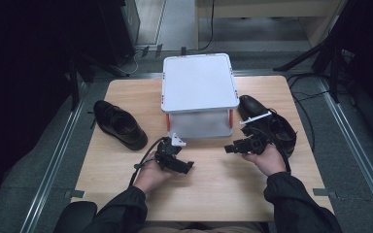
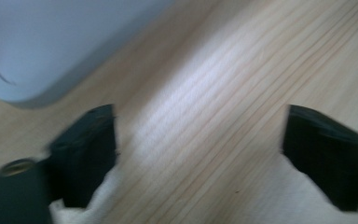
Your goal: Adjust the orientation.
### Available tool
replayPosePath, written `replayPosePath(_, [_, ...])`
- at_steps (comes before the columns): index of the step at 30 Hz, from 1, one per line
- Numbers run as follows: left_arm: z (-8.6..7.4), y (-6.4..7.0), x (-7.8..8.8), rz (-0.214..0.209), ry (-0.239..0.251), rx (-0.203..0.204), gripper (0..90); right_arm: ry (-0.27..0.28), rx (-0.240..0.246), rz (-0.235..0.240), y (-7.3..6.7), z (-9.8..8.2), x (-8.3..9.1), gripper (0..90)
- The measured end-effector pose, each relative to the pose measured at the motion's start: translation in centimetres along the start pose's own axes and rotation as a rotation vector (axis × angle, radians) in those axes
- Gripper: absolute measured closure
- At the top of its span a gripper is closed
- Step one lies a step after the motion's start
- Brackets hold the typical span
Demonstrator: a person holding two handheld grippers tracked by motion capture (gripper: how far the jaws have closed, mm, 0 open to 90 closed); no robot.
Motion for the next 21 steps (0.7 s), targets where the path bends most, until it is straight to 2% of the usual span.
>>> replayPosePath(1, [0.6,-0.2,0.5,-0.013,0.011,0.014,14.7,0.001,-0.003,-0.001,0.1,-0.1,0.1,46.9])
replayPosePath(4, [1.5,-0.3,1.5,-0.044,0.014,0.016,15.9,0.004,-0.007,0.0,0.1,-0.3,0.2,46.9])
replayPosePath(5, [1.7,-0.2,1.8,-0.063,0.013,0.016,18.6,0.002,-0.008,0.0,0.1,-0.4,0.2,46.9])
replayPosePath(6, [1.8,0.1,2.1,-0.107,0.009,0.021,23.2,0.0,-0.007,-0.001,0.1,-0.5,0.2,46.8])
replayPosePath(7, [1.8,0.1,2.1,-0.107,0.009,0.021,27.2,0.0,-0.007,-0.001,0.1,-0.5,0.2,46.8])
replayPosePath(8, [1.8,0.8,2.6,-0.18,-0.009,0.033,29.2,-0.001,-0.023,-0.001,0.0,-0.6,0.3,46.1])
replayPosePath(11, [1.7,1.1,3.0,-0.166,-0.024,-0.012,29.6,0.004,-0.039,0.007,-0.2,-0.6,0.3,45.7])
replayPosePath(13, [1.7,1.1,3.1,-0.17,-0.025,-0.017,29.9,0.005,-0.04,0.007,-0.2,-0.6,0.3,45.7])
replayPosePath(16, [1.6,0.9,3.2,-0.194,-0.043,0.004,33.1,-0.004,-0.028,-0.002,-0.3,-0.9,0.3,45.7])
replayPosePath(21, [1.4,0.4,3.3,-0.18,-0.055,0.017,35.4,-0.017,-0.013,-0.005,-0.3,-1.3,0.3,45.7])
Point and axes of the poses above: each handheld gripper's, and its own axes: x roughly backward along the jaws, z roughly out of its top, y roughly to its right, the point moved 10 cm from there along -x, roughly forward along the jaws, and after that the axes turned 4 degrees about y, right-handed, at the moved point
